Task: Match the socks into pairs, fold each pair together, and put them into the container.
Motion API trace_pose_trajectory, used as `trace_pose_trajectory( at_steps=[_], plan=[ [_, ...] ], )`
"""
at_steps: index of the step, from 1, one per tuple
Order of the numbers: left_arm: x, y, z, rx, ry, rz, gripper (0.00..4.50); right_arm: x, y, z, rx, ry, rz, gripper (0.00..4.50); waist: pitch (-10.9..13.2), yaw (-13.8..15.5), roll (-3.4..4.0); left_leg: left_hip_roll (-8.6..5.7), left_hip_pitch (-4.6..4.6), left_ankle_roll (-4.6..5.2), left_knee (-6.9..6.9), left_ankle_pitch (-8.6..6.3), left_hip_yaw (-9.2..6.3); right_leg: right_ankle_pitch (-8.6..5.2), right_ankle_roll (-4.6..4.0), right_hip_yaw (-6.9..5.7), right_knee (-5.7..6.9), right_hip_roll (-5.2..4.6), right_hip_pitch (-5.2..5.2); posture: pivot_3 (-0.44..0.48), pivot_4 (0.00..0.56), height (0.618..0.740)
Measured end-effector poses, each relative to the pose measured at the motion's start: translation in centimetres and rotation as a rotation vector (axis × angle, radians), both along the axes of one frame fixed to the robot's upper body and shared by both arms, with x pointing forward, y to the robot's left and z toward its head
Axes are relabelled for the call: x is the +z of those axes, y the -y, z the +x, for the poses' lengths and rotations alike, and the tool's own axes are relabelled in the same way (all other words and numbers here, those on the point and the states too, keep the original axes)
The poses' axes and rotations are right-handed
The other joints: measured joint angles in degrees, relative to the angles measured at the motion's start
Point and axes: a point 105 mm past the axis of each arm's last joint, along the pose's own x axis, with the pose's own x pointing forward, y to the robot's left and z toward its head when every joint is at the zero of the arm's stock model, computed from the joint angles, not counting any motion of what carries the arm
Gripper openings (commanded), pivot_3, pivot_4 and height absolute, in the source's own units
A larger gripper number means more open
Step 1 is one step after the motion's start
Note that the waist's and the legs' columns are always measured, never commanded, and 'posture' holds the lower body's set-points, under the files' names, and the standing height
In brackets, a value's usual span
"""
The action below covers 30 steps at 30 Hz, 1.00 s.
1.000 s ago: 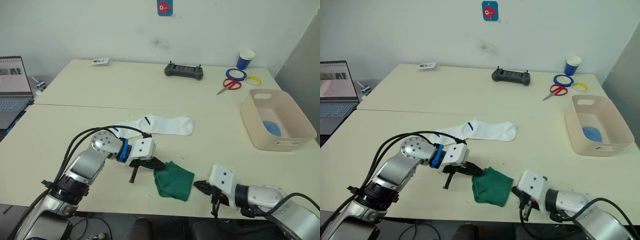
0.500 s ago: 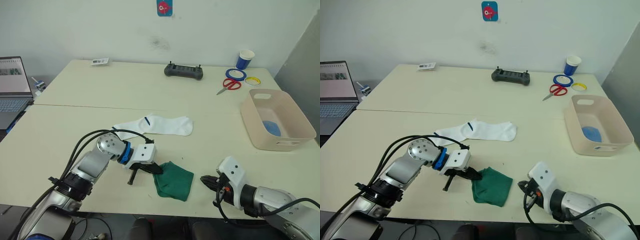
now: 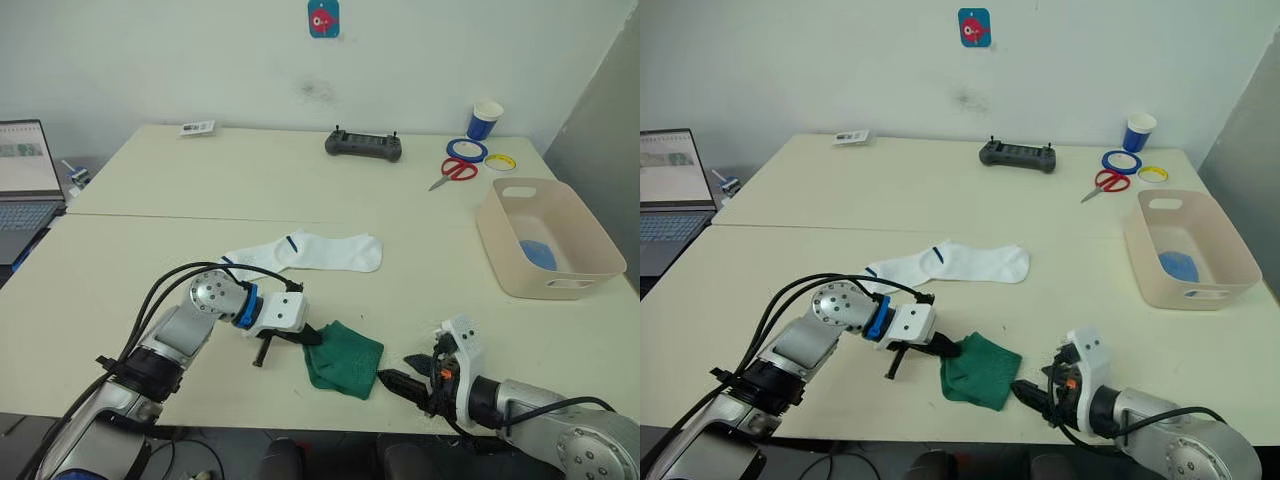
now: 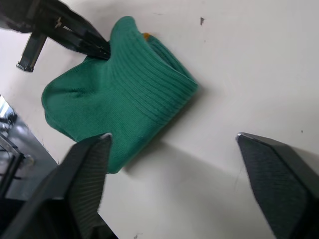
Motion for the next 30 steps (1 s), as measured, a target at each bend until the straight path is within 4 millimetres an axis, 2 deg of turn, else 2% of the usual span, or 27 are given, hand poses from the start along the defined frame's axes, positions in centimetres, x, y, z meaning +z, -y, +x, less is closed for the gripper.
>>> trace_pose_trajectory(
  at_steps=[6, 19, 28, 30],
  plan=[
    [-0.3, -0.6, -0.1, 0.022, -0.004, 0.014, 0.00, -0.3, -1.4, -0.1, -0.022, -0.067, 0.105, 4.48, -0.42, -0.42, 0.17, 0.03, 0.04, 0.01, -0.08, 0.00, 0.00, -0.05, -0.08, -0.01, -0.01, 0.02, 0.00, 0.000, 0.150, 0.740],
    [-0.4, -0.7, -0.1, 0.020, -0.002, 0.027, 0.00, -0.2, -6.0, 1.9, 0.050, -0.163, 0.255, 4.48, -0.61, -1.17, 0.32, 0.02, 0.08, 0.01, -0.12, -0.01, 0.03, -0.06, -0.10, 0.06, -0.03, 0.01, 0.01, 0.000, 0.150, 0.740],
    [-0.4, -0.6, -0.2, 0.032, 0.005, 0.016, 0.00, 0.1, -6.7, 3.2, 0.080, -0.180, 0.262, 4.48, -0.59, -1.20, 0.34, 0.01, 0.05, 0.01, -0.13, -0.01, 0.06, -0.06, -0.10, 0.09, -0.06, 0.00, -0.02, 0.000, 0.150, 0.740],
    [-0.4, -0.5, -0.2, 0.030, 0.006, 0.016, 0.00, 0.1, -6.8, 3.3, 0.082, -0.184, 0.263, 4.08, -0.59, -1.19, 0.35, 0.00, 0.03, 0.01, -0.14, -0.01, 0.06, -0.07, -0.10, 0.09, -0.09, 0.00, -0.03, 0.000, 0.150, 0.740]
  ],
)
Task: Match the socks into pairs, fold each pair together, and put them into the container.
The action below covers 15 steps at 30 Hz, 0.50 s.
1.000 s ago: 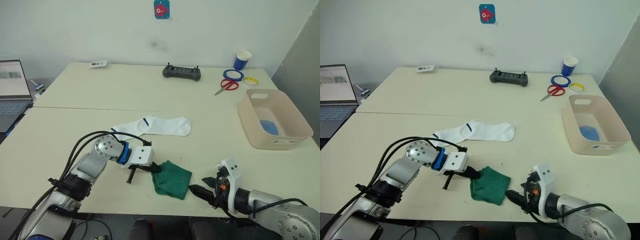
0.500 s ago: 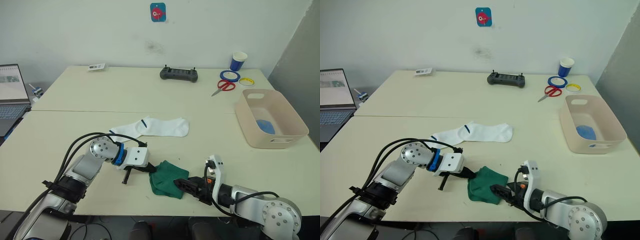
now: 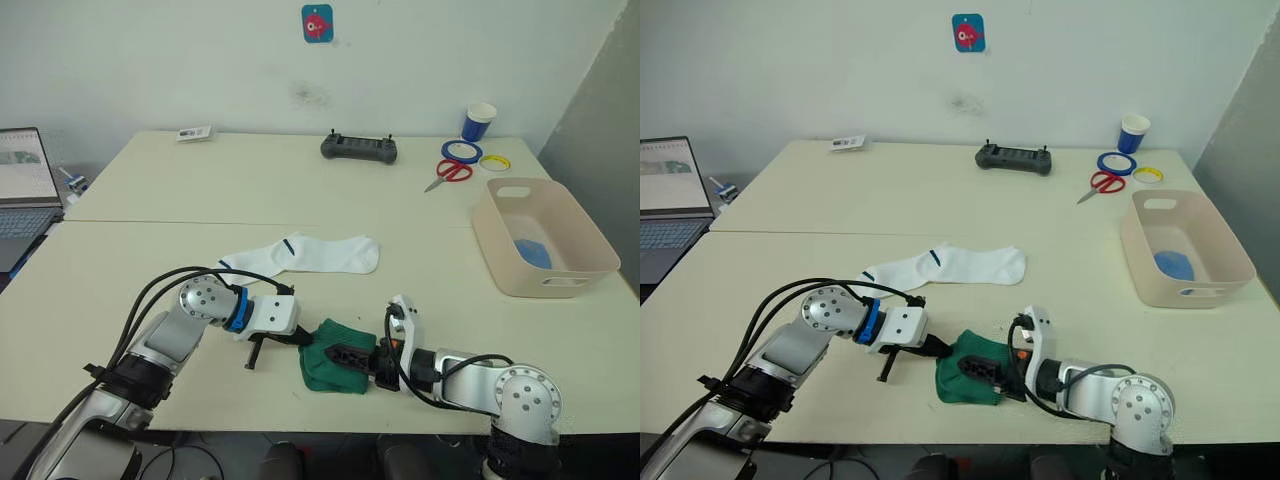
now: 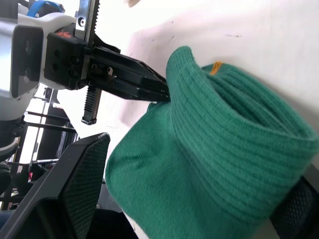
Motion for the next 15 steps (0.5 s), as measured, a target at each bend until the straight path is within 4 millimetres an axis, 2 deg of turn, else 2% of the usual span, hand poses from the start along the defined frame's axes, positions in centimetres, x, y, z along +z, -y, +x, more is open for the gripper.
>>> trace_pose_trajectory(
  at_steps=[1, 12, 15],
  plan=[
    [0.01, 0.00, 0.00, 0.000, 0.000, 0.000, 0.00, -0.05, -0.03, 0.06, 0.000, -0.003, -0.001, 3.88, 0.00, 0.00, 0.00, 0.00, -0.01, 0.00, 0.00, 0.00, 0.00, 0.00, 0.00, 0.00, 0.00, 0.00, -0.01, 0.000, 0.150, 0.740],
    [0.00, -0.02, -0.04, 0.018, -0.012, -0.009, 0.00, 0.06, -0.49, 0.56, -0.004, 0.017, -0.014, 0.02, 0.03, 0.00, 0.04, 0.00, -0.03, 0.00, -0.01, 0.00, 0.00, -0.01, -0.02, 0.00, -0.01, -0.01, -0.04, 0.000, 0.150, 0.740],
    [0.12, -0.15, 0.01, 0.044, -0.027, -0.033, 0.00, 0.21, -0.42, 0.54, -0.003, 0.026, -0.014, 0.02, 0.05, 0.00, 0.07, 0.00, -0.08, 0.00, -0.02, 0.00, 0.00, -0.01, -0.02, 0.00, -0.02, -0.01, -0.08, 0.000, 0.150, 0.740]
  ],
)
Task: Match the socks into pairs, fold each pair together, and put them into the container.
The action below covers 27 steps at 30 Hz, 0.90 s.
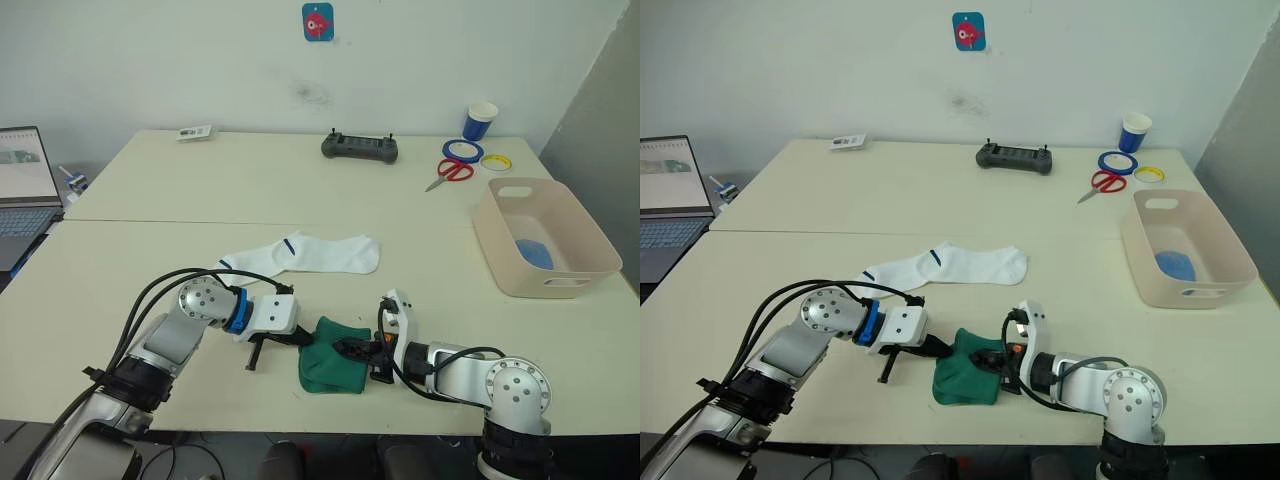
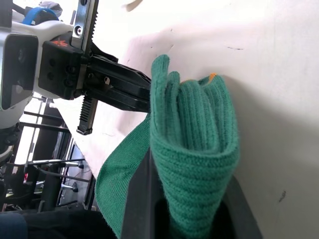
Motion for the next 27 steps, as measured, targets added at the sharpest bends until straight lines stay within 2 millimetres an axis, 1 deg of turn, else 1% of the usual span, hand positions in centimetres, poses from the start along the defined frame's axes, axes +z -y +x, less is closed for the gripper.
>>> trace_pose_trajectory(
  at_steps=[2, 4, 6, 7, 9, 11, 13, 15, 18, 20, 22, 24, 27],
  plan=[
    [0.1, 0.1, -0.1, 0.027, -0.039, -0.038, 0.00, 0.2, 0.5, -0.1, 0.003, 0.031, -0.032, 0.02, 0.05, 0.03, 0.03, 0.00, -0.12, 0.00, 0.01, 0.00, -0.02, 0.00, 0.00, -0.03, -0.02, -0.01, -0.06, 0.000, 0.150, 0.740],
    [0.4, 0.6, -0.5, 0.054, -0.101, -0.096, 0.00, 0.6, 1.4, -0.3, 0.024, 0.095, -0.099, 0.02, 0.13, 0.06, 0.02, -0.05, -0.35, 0.00, 0.02, 0.00, -0.04, 0.00, 0.03, -0.06, -0.06, -0.05, -0.22, 0.000, 0.150, 0.740],
    [1.2, 1.6, -0.8, 0.069, -0.157, -0.165, 0.00, 1.1, 2.5, -0.5, 0.023, 0.150, -0.153, 0.02, 0.25, 0.12, -0.11, -0.07, -0.49, 0.00, 0.03, 0.00, -0.05, 0.00, 0.06, -0.07, -0.07, -0.05, -0.36, 0.000, 0.150, 0.740],
    [2.0, 2.1, -0.9, 0.075, -0.185, -0.198, 0.00, 1.3, 3.1, -0.5, 0.014, 0.177, -0.175, 0.02, 0.30, 0.11, -0.18, -0.05, -0.50, 0.00, 0.02, 0.00, -0.07, -0.01, 0.08, -0.08, -0.07, -0.04, -0.38, 0.000, 0.150, 0.740],
    [4.1, 3.2, -0.7, 0.085, -0.219, -0.243, 0.38, 1.7, 4.4, -0.9, -0.001, 0.239, -0.225, 0.00, 0.51, 0.16, -0.26, -0.05, -0.52, 0.00, 0.01, 0.00, -0.15, -0.05, 0.12, -0.15, -0.06, -0.02, -0.38, 0.000, 0.150, 0.740],
    [6.3, 4.1, 0.0, 0.099, -0.191, -0.282, 0.83, 2.1, 5.6, -1.2, -0.026, 0.289, -0.265, 0.00, 0.56, 0.10, -0.28, -0.05, -0.50, 0.00, 0.00, 0.00, -0.15, -0.05, 0.13, -0.17, -0.06, 0.01, -0.37, 0.000, 0.150, 0.740],
    [8.3, 5.8, 0.5, 0.108, -0.157, -0.335, 1.50, 2.2, 6.9, -2.1, -0.028, 0.335, -0.320, 0.00, 0.60, 0.14, -0.29, -0.07, -0.50, 0.00, 0.01, 0.00, -0.13, -0.07, 0.16, -0.14, -0.09, 0.00, -0.35, 0.000, 0.150, 0.740],
    [9.5, 7.2, 0.6, 0.115, -0.152, -0.377, 2.14, 2.3, 7.8, -3.0, -0.019, 0.380, -0.368, 0.00, 0.66, 0.15, -0.34, -0.09, -0.50, 0.00, 0.01, 0.00, -0.10, -0.07, 0.16, -0.12, -0.09, -0.01, -0.35, 0.000, 0.150, 0.740],
    [11.5, 9.3, 0.7, 0.101, -0.132, -0.422, 3.06, 3.0, 8.6, -4.0, -0.027, 0.469, -0.385, 0.00, 0.89, 0.14, -0.60, -0.07, -0.48, 0.00, 0.02, 0.00, -0.12, -0.07, 0.17, -0.16, -0.08, 0.02, -0.35, 0.000, 0.150, 0.740],
    [13.3, 10.9, 0.9, 0.082, -0.091, -0.460, 3.72, 3.2, 9.8, -4.1, -0.054, 0.509, -0.408, 0.00, 0.98, 0.23, -0.75, -0.09, -0.45, -0.01, 0.06, 0.00, -0.11, -0.06, 0.19, -0.14, -0.07, 0.01, -0.29, 0.000, 0.150, 0.740],
    [14.7, 12.2, 1.1, 0.064, -0.059, -0.491, 4.36, 4.0, 11.4, -3.8, -0.122, 0.561, -0.428, 0.00, 1.01, 0.16, -0.78, -0.11, -0.41, -0.01, 0.08, 0.00, -0.04, -0.03, 0.24, -0.05, -0.07, 0.00, -0.26, 0.000, 0.150, 0.740],
    [15.4, 13.1, 1.1, 0.049, -0.049, -0.508, 4.44, 5.6, 13.1, -3.3, -0.200, 0.637, -0.449, 0.00, 1.03, 0.12, -0.79, -0.12, -0.40, -0.02, 0.09, 0.00, -0.02, -0.02, 0.26, -0.01, -0.07, 0.00, -0.25, 0.000, 0.150, 0.740],
    [15.3, 13.9, 0.9, 0.023, -0.055, -0.499, 4.44, 9.0, 16.2, -2.7, -0.280, 0.792, -0.565, 0.00, 1.10, 0.14, -0.71, -0.14, -0.36, -0.02, 0.08, 0.00, 0.08, -0.01, 0.26, 0.08, -0.07, -0.01, -0.23, 0.000, 0.150, 0.740]
  ],
)
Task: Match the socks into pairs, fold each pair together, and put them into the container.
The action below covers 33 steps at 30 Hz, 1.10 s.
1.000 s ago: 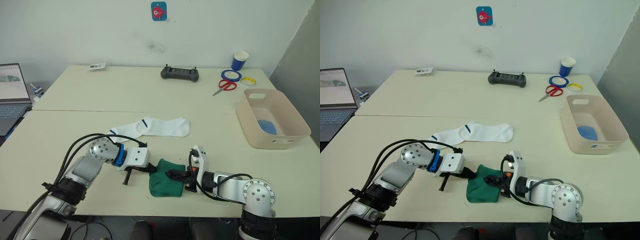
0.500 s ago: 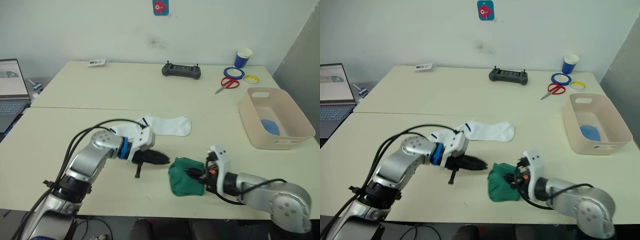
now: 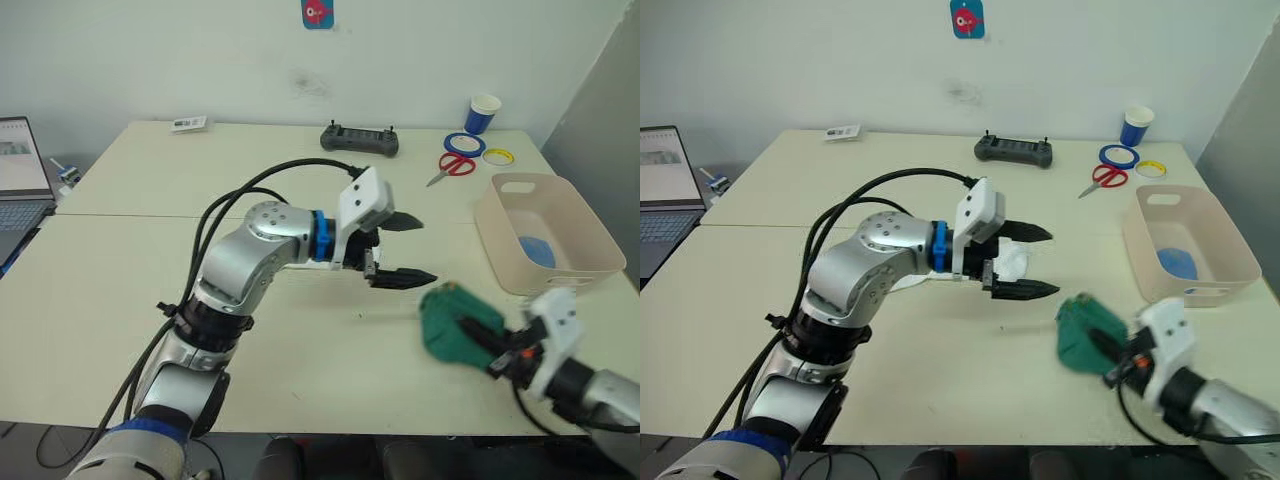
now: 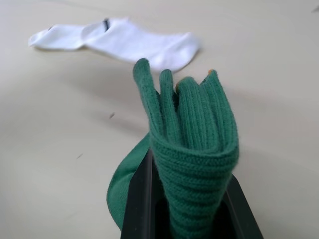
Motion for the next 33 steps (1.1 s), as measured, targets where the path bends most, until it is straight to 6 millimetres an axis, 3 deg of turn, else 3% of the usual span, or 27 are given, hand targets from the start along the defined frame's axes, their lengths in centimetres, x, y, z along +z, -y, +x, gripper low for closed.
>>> trace_pose_trajectory(
  at_steps=[3, 7, 14, 17, 26, 31, 33],
  plan=[
    [-0.6, 0.0, 0.0, -0.019, -0.005, 0.021, 4.44, 3.9, 2.6, 0.3, -0.063, 0.147, -0.142, 0.00, 0.04, 0.04, -0.05, 0.03, 0.01, 0.00, 0.00, 0.00, -0.03, 0.00, -0.01, -0.03, 0.01, 0.04, 0.00, 0.000, 0.150, 0.740],
    [-0.9, 0.1, -0.4, -0.054, -0.018, 0.031, 4.44, 6.3, 5.4, 2.2, -0.133, 0.225, -0.334, 0.00, 0.08, 0.14, -0.08, 0.00, 0.02, 0.00, 0.03, 0.00, 0.06, 0.00, -0.01, 0.05, -0.01, 0.00, 0.03, 0.000, 0.150, 0.740],
    [-0.6, 0.6, -0.7, -0.079, -0.024, 0.018, 4.44, 6.4, 10.6, 8.0, -0.208, 0.302, -0.893, 0.00, 0.17, 0.29, 0.00, -0.08, 0.02, -0.01, 0.04, 0.01, 0.25, 0.02, 0.03, 0.19, -0.07, -0.11, 0.03, 0.000, 0.150, 0.740],
    [-0.2, 1.0, -0.7, -0.080, -0.021, 0.003, 4.44, 6.8, 12.1, 9.8, -0.226, 0.344, -1.045, 0.00, 0.21, 0.26, 0.03, -0.06, 0.04, -0.01, 0.03, 0.01, 0.26, 0.02, 0.02, 0.20, -0.06, -0.10, 0.01, 0.000, 0.150, 0.740],
    [0.0, 1.3, -0.7, -0.069, -0.024, -0.014, 4.44, 2.8, 13.1, 14.2, -0.166, 0.228, -1.237, 0.00, 0.26, 0.18, 0.16, -0.06, 0.06, -0.03, 0.09, 0.02, 0.27, 0.02, 0.01, 0.23, 0.03, -0.10, 0.01, 0.000, 0.150, 0.740],
    [0.1, 1.4, -0.7, -0.071, -0.023, -0.019, 4.44, 0.8, 13.9, 15.1, -0.122, 0.108, -1.256, 0.00, 0.26, 0.46, 0.18, -0.06, 0.06, -0.04, 0.11, 0.03, 0.26, 0.04, -0.03, 0.21, 0.04, -0.12, 0.02, 0.000, 0.150, 0.740],
    [0.1, 1.4, -0.7, -0.071, -0.023, -0.019, 4.50, 0.4, 13.7, 15.3, -0.109, 0.076, -1.224, 0.67, 0.26, 0.53, 0.18, -0.06, 0.07, -0.04, 0.11, 0.03, 0.25, 0.07, -0.07, 0.20, 0.05, -0.12, 0.02, 0.000, 0.150, 0.740]
  ],
)
